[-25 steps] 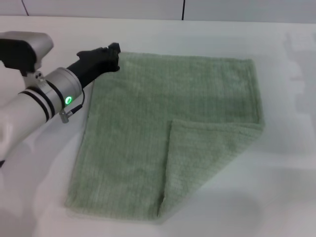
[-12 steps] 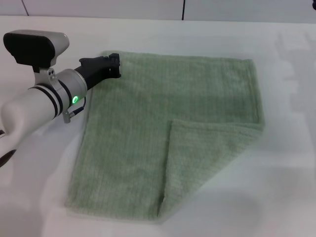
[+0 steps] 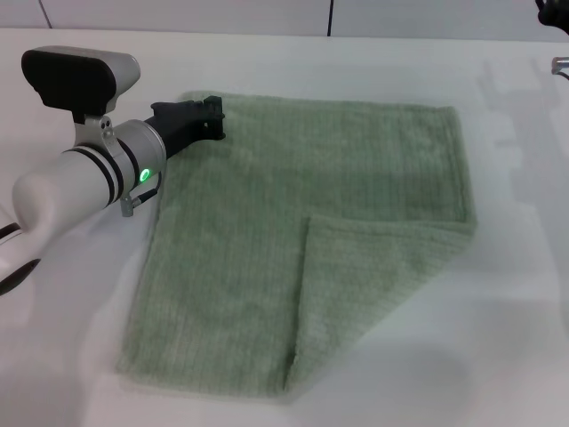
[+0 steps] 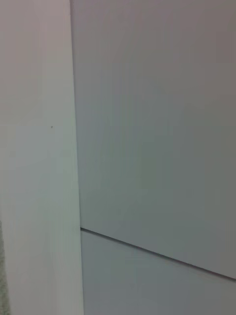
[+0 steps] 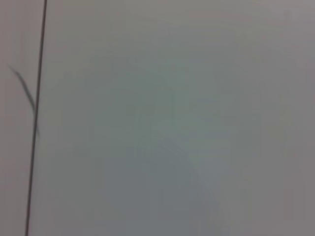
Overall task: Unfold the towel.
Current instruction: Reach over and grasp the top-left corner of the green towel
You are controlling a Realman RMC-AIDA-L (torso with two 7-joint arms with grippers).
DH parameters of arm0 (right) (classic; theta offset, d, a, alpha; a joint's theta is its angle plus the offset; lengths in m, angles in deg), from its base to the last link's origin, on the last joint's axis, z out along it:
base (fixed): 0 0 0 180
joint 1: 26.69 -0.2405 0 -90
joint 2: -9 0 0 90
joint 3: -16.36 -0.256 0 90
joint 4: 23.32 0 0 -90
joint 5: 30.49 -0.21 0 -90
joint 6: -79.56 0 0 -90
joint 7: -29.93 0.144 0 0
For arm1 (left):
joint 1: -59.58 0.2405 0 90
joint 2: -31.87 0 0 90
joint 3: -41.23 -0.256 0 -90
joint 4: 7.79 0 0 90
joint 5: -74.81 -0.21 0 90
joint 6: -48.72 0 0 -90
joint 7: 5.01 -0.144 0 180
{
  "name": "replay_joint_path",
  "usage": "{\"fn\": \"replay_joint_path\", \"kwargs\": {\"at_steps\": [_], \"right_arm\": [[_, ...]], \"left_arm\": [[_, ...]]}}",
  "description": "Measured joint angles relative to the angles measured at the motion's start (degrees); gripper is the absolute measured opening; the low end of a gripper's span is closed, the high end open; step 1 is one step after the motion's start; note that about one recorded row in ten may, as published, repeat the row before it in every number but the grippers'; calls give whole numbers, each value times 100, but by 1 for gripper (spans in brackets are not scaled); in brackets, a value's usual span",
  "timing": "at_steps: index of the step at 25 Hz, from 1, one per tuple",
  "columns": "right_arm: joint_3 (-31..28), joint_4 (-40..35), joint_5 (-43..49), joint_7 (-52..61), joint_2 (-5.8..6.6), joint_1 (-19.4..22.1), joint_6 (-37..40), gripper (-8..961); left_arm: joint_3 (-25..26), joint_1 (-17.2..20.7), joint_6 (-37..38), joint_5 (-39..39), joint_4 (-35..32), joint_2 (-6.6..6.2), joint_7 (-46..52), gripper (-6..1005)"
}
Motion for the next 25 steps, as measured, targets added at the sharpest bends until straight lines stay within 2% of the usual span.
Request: {"fn": "replay_joint_path", "kwargs": {"at_steps": [9,25], "right_arm": [[254,-21,0,2,-1,-28,-6,739],[353,-98,-1,-39,-1,-91,-102,738]], "left_arm": [[5,-37,-103,55,5,-3,-285,-2],[3,-45,-258,60,140,-3,-299,-2]]}}
